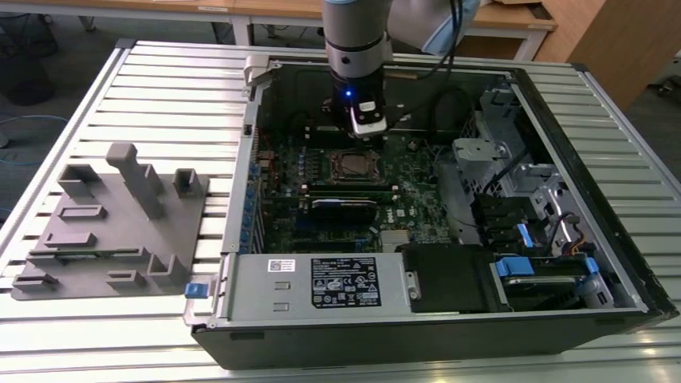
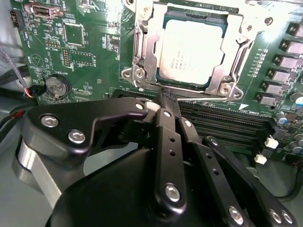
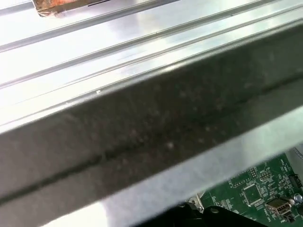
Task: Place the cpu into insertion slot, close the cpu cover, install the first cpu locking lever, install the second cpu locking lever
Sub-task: 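Install the first cpu locking lever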
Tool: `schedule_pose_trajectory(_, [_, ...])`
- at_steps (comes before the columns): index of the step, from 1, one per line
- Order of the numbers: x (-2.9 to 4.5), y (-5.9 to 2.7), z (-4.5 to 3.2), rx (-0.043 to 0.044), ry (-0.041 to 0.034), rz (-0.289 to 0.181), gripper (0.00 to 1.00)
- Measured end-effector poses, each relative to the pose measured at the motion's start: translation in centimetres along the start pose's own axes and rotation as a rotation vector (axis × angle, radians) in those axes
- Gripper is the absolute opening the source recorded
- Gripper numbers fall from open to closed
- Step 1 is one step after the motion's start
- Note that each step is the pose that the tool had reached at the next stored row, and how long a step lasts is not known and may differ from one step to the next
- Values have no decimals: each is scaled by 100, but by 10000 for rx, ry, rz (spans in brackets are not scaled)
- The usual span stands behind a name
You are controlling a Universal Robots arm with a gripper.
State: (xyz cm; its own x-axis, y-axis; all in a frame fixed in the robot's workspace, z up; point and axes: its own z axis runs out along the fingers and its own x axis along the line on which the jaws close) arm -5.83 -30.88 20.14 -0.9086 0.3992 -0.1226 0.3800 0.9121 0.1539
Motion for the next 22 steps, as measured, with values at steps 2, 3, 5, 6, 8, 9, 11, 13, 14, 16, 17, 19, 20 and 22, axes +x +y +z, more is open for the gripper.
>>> schedule_pose_trajectory(2, [7, 12, 1, 0, -3, 21, 11])
schedule_pose_trajectory(3, [10, 20, 3, -3, -4, 33, 11])
schedule_pose_trajectory(5, [17, 35, 5, -2, -8, 57, 11])
schedule_pose_trajectory(6, [21, 42, 5, 1, -9, 69, 11])
schedule_pose_trajectory(8, [23, 48, 5, 2, -11, 80, 11])
schedule_pose_trajectory(9, [23, 48, 5, 2, -11, 82, 11])
schedule_pose_trajectory(11, [27, 57, 6, 4, -12, 89, 11])
schedule_pose_trajectory(13, [27, 58, 6, 3, -12, 89, 11])
schedule_pose_trajectory(14, [27, 58, 7, 2, -12, 90, 11])
schedule_pose_trajectory(16, [28, 58, 8, 3, -17, 93, 11])
schedule_pose_trajectory(17, [28, 58, 10, 2, -22, 94, 11])
schedule_pose_trajectory(19, [28, 57, 15, 3, -37, 91, 11])
schedule_pose_trajectory(20, [28, 57, 17, 8, -44, 89, 11])
schedule_pose_trajectory(22, [28, 57, 20, 16, -59, 86, 11])
